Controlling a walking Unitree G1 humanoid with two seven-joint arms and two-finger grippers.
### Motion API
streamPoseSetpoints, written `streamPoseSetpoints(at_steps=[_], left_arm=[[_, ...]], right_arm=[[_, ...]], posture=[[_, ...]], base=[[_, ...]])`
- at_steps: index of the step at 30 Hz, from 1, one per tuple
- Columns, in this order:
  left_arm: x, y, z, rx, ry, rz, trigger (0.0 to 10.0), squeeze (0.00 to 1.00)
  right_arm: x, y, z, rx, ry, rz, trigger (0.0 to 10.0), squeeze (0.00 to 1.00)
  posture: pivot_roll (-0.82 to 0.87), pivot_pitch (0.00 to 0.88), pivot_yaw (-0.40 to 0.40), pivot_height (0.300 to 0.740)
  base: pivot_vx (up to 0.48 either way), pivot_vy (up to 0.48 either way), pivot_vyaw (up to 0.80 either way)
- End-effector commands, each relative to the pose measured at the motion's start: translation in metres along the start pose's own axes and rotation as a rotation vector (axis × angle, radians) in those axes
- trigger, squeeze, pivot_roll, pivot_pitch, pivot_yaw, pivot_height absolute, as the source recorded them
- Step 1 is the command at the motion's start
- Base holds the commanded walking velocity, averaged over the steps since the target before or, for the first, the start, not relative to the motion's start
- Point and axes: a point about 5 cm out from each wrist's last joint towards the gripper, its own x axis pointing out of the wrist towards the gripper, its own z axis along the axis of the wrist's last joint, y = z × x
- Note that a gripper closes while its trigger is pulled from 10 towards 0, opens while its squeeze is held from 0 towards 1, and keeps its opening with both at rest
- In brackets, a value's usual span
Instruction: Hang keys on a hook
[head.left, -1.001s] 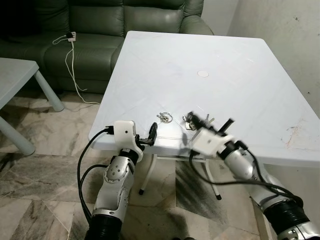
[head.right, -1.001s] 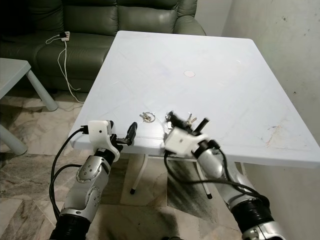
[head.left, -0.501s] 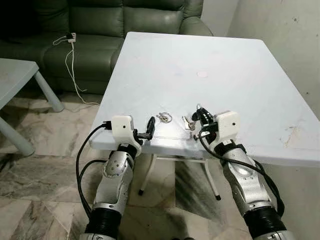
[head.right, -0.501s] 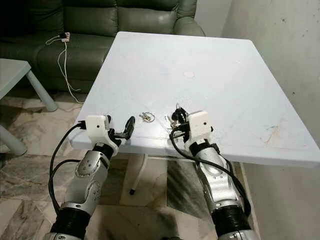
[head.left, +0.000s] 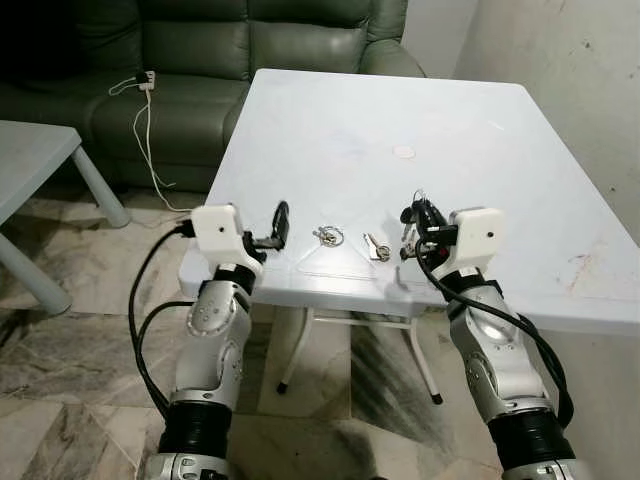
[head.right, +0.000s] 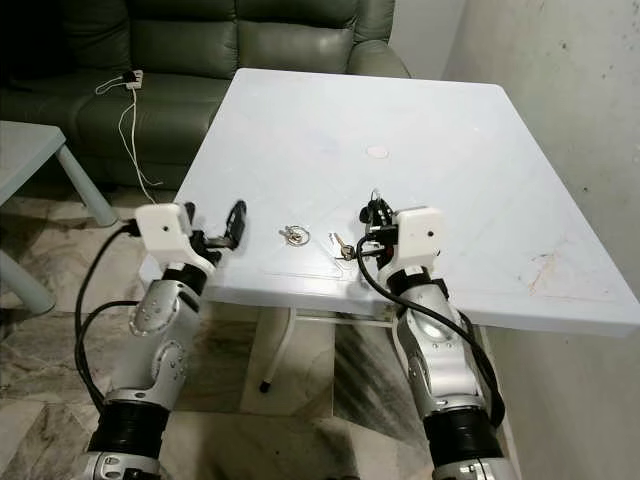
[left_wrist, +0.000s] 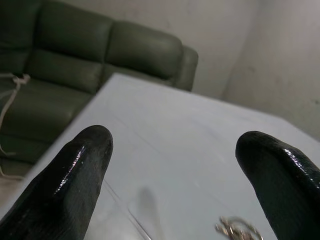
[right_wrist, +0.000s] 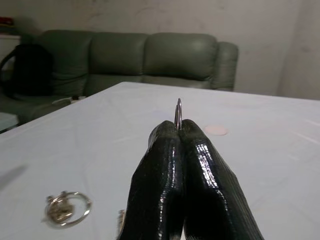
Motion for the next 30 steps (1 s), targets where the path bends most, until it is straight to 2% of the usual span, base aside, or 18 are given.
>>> streamPoseSetpoints(at_steps=[1, 7, 8, 13, 30], left_arm=[[0.001, -0.001, 0.006, -0.003, -0.025, 0.004, 10.0, 0.00], [-0.001, 0.003, 0.007, -0.011, -0.035, 0.000, 10.0, 0.00], [-0.003, 0.007, 0.004, -0.020, -0.026, 0.007, 10.0, 0.00], [-0.005, 0.010, 0.003, -0.018, -0.026, 0.019, 10.0, 0.00], [-0.002, 0.015, 0.004, -0.013, -0.024, 0.028, 10.0, 0.00]], right_arm=[[-0.002, -0.006, 0.002, -0.010, -0.002, -0.033, 10.0, 0.00], [-0.007, -0.011, 0.001, 0.008, 0.008, -0.045, 10.0, 0.00], [-0.012, -0.015, -0.006, -0.006, 0.031, -0.062, 10.0, 0.00], [-0.016, -0.017, -0.011, 0.000, 0.053, -0.068, 10.0, 0.00], [-0.011, -0.016, -0.012, -0.015, 0.089, -0.046, 10.0, 0.00]], posture=[[-0.05, 0.000, -0.054, 0.740], [-0.05, 0.000, -0.048, 0.740], [-0.06, 0.000, -0.042, 0.740], [-0.05, 0.000, -0.043, 0.740], [-0.04, 0.000, -0.059, 0.740]], base=[[0.000, 0.000, 0.00], [0.000, 0.000, 0.00], [0.000, 0.000, 0.00], [0.000, 0.000, 0.00], [0.000, 0.000, 0.00]])
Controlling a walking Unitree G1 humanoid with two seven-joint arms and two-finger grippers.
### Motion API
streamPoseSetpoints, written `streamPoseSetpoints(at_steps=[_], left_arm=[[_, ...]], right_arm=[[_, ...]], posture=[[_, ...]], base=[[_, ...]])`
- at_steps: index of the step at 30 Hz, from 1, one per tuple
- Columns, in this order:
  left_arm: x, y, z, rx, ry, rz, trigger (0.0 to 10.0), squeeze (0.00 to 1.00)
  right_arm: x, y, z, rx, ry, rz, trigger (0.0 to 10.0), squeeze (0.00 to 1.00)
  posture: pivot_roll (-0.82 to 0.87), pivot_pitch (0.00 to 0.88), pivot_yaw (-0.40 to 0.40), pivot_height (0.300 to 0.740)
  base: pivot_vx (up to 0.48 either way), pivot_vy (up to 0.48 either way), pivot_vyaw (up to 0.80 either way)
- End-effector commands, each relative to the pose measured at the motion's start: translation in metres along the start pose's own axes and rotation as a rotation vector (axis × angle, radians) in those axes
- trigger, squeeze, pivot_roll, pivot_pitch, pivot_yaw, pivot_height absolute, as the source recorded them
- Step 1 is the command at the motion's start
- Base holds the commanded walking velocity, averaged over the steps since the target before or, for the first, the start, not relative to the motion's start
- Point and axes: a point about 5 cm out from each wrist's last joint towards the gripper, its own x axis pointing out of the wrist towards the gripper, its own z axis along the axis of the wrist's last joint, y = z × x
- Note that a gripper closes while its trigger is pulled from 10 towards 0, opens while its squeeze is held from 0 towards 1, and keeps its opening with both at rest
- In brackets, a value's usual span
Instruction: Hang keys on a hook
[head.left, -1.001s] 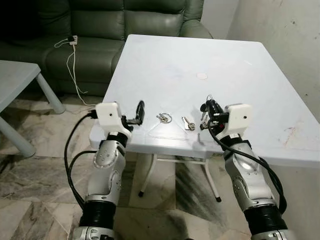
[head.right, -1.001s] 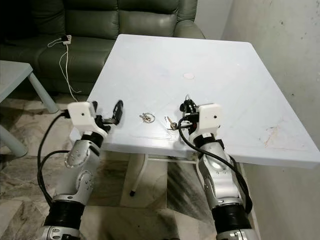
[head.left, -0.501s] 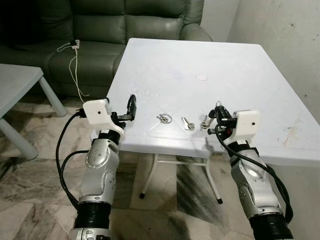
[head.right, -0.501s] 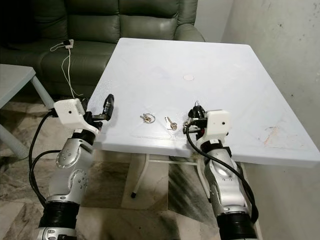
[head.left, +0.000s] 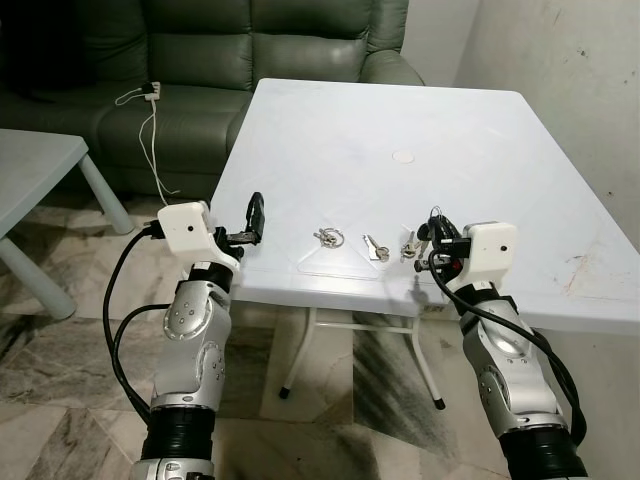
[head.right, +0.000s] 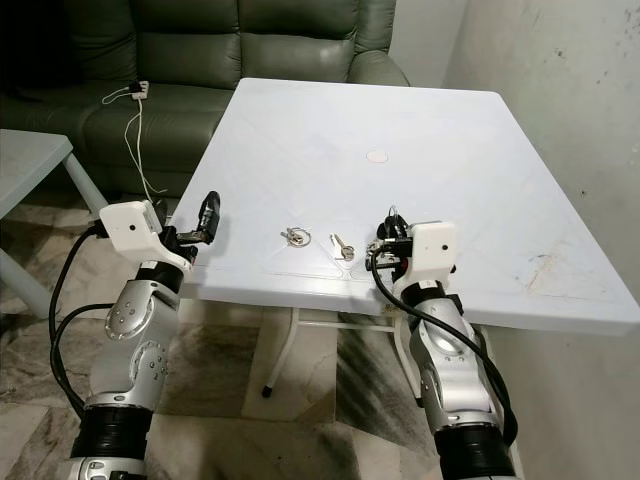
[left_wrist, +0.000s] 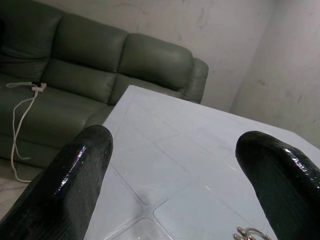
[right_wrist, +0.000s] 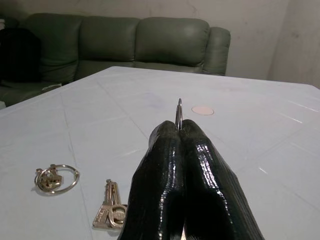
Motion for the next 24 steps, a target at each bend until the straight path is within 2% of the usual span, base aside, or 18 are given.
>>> streamPoseSetpoints(at_steps=[1, 15, 24], left_arm=[[0.0024, -0.0034, 0.0025, -0.001, -0.012, -0.017, 10.0, 0.00], [0.0027, -0.0011, -0.0010, -0.013, 0.009, -0.002, 10.0, 0.00], [0.0036, -0.0004, -0.0008, -0.008, 0.010, 0.005, 10.0, 0.00]], right_arm=[[0.0011, -0.0060, 0.0015, -0.004, 0.008, -0.015, 10.0, 0.00], [0.0013, -0.0061, 0.0011, -0.007, 0.019, -0.012, 10.0, 0.00], [0.0028, -0.0072, 0.0004, -0.009, 0.036, -0.010, 10.0, 0.00]], posture=[[-0.04, 0.000, -0.059, 0.740], [-0.04, 0.000, -0.059, 0.740], [-0.04, 0.000, -0.065, 0.740]], base=[[0.000, 0.000, 0.00], [0.000, 0.000, 0.00], [0.000, 0.000, -0.76]])
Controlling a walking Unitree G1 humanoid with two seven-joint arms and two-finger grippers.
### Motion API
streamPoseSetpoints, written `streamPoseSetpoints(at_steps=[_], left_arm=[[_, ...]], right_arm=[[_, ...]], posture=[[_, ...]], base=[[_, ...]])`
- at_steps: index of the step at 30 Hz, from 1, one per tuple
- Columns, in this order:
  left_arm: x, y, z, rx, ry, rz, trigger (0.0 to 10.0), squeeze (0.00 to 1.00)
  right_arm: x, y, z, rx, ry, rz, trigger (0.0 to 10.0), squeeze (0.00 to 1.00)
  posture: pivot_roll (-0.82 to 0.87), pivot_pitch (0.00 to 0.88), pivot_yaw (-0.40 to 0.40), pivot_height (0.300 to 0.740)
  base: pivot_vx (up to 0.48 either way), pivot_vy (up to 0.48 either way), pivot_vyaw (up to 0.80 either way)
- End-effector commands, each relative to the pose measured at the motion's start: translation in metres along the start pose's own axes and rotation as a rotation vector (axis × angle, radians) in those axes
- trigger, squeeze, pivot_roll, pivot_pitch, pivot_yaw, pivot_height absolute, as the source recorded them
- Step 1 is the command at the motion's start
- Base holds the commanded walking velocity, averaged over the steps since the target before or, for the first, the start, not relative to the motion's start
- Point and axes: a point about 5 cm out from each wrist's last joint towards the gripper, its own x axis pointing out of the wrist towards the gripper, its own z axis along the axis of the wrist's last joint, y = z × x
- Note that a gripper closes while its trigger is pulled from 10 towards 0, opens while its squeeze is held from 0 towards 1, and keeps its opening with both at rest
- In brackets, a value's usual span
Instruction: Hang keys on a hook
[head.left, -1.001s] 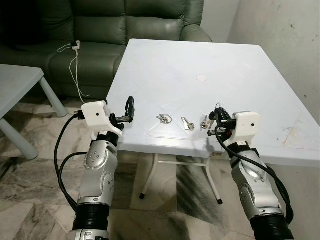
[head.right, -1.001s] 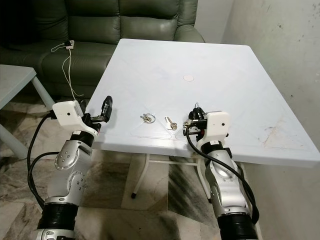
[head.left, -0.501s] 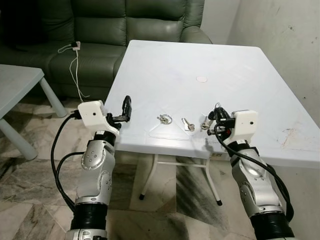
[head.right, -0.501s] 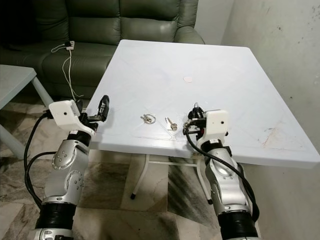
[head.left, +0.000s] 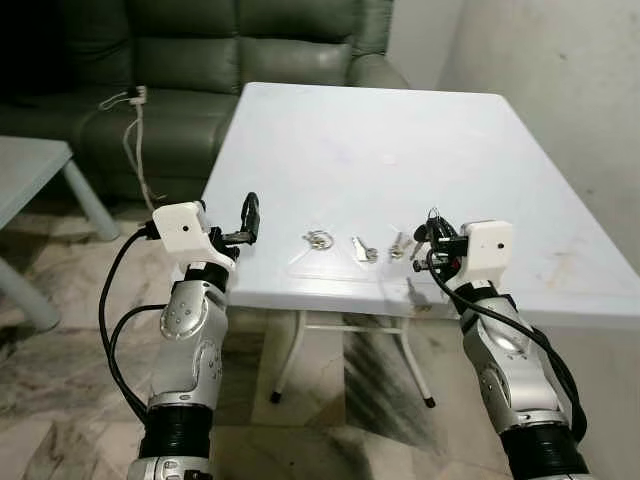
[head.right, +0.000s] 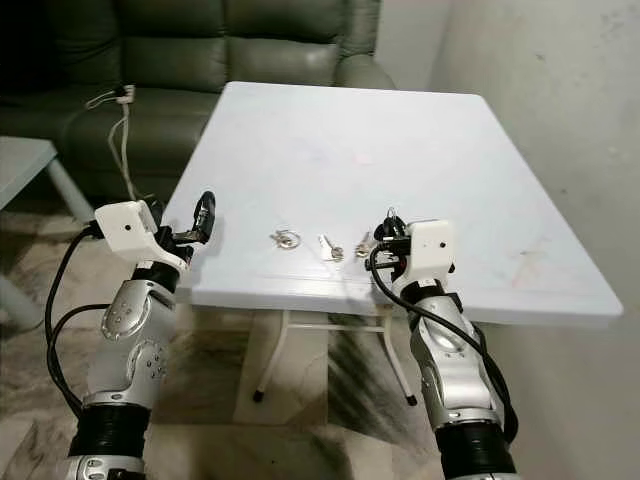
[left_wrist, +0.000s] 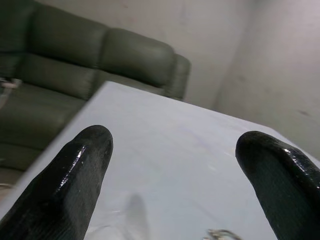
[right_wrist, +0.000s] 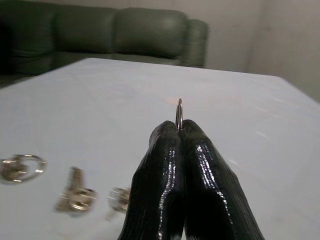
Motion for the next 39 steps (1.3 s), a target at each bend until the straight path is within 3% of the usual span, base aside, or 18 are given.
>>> streamPoseSetpoints(at_steps=[1, 39], left_arm=[[0.0023, -0.0028, -0.0007, -0.004, 0.008, -0.006, 10.0, 0.00], [0.0071, 0.0008, 0.0035, 0.018, -0.003, 0.005, 10.0, 0.00]], right_arm=[[0.0020, -0.0047, 0.0028, 0.000, -0.002, -0.011, 10.0, 0.00], [0.0072, -0.0074, 0.0046, 0.012, 0.002, -0.030, 10.0, 0.00]], posture=[[-0.04, 0.000, -0.065, 0.740], [-0.04, 0.000, -0.048, 0.740]], base=[[0.000, 0.000, -0.79], [0.000, 0.000, -0.79]])
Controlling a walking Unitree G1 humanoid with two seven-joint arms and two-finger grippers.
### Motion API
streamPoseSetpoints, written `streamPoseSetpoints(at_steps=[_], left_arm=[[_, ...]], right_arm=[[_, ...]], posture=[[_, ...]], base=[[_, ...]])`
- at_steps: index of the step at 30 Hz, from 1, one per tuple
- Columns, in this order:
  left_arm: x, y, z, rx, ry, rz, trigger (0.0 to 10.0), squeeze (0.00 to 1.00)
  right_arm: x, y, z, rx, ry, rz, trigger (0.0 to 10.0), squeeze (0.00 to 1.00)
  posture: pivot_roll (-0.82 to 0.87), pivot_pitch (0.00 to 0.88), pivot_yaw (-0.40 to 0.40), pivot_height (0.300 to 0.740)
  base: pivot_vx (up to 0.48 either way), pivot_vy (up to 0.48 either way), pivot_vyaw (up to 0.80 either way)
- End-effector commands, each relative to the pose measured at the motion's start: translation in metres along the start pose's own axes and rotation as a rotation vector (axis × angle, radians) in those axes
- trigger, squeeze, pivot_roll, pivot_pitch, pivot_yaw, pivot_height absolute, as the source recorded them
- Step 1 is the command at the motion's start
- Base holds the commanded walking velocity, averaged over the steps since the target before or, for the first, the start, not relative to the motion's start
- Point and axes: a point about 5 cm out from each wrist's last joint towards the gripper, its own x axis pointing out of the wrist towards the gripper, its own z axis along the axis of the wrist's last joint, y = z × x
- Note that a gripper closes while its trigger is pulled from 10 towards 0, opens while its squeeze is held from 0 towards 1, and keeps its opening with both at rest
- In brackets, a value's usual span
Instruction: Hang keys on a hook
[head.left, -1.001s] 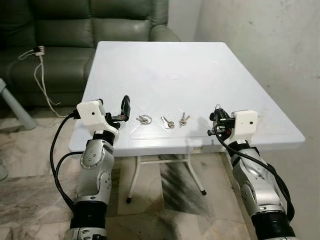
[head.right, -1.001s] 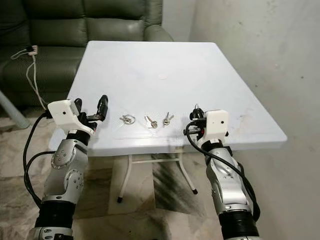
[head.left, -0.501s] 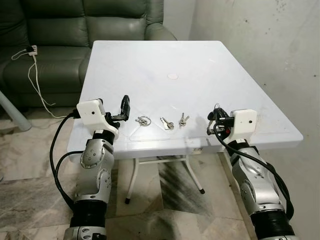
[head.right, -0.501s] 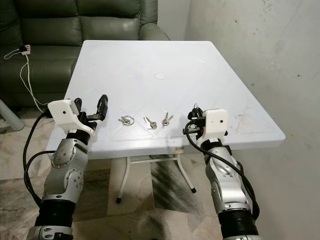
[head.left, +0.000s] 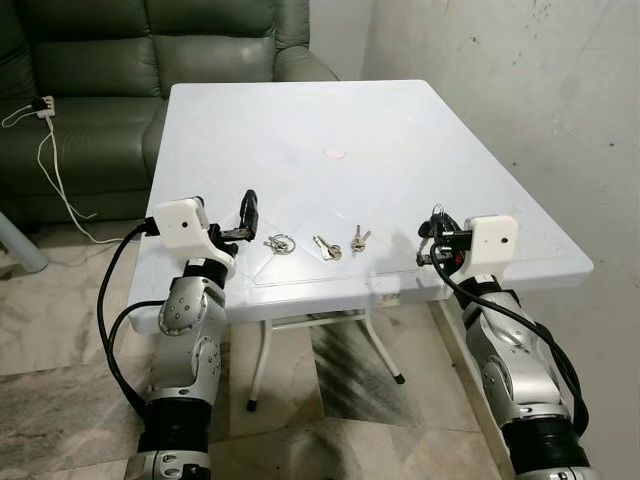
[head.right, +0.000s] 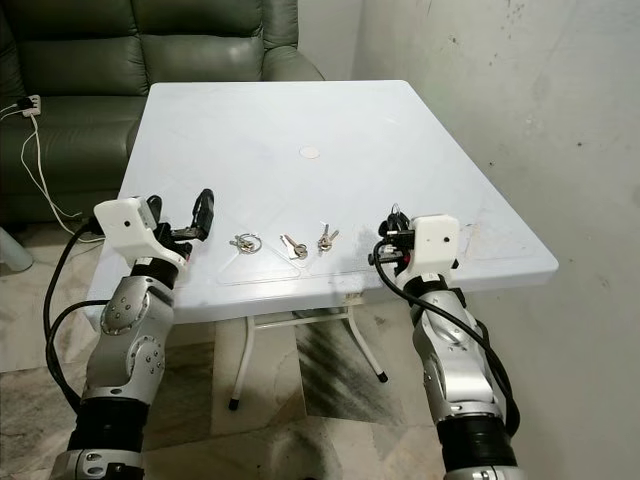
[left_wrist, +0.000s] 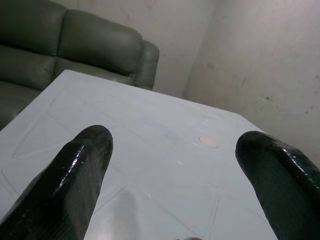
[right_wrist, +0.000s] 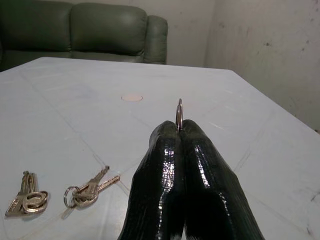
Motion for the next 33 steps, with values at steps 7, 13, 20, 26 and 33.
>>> streamPoseSetpoints(at_steps=[7, 13, 20, 26, 33], left_arm=[[0.0038, -0.0008, 0.0026, 0.011, -0.006, 0.005, 10.0, 0.00], [0.0039, -0.0008, 0.0026, 0.007, -0.006, 0.006, 10.0, 0.00], [0.0042, -0.0013, 0.0027, 0.005, -0.008, 0.010, 10.0, 0.00], [0.0046, -0.0010, 0.0031, 0.008, -0.010, 0.012, 10.0, 0.00], [0.0048, -0.0013, 0.0037, 0.024, -0.016, 0.009, 10.0, 0.00]], right_arm=[[0.0023, -0.0050, 0.0003, 0.008, 0.003, -0.020, 10.0, 0.00], [0.0036, -0.0043, 0.0004, 0.010, 0.003, -0.019, 10.0, 0.00], [0.0047, -0.0051, 0.0004, 0.012, 0.003, -0.021, 10.0, 0.00], [0.0044, -0.0047, 0.0005, 0.013, 0.002, -0.021, 10.0, 0.00], [0.0046, -0.0051, -0.0001, 0.014, 0.004, -0.021, 10.0, 0.00]], posture=[[-0.03, 0.000, -0.047, 0.740], [-0.03, 0.000, -0.048, 0.740], [-0.03, 0.000, -0.048, 0.740], [-0.03, 0.000, -0.047, 0.740], [-0.03, 0.000, -0.049, 0.740]], base=[[0.000, 0.000, -0.78], [0.000, 0.000, -0.78], [0.000, 0.000, -0.78], [0.000, 0.000, -0.78], [0.000, 0.000, -0.78]])
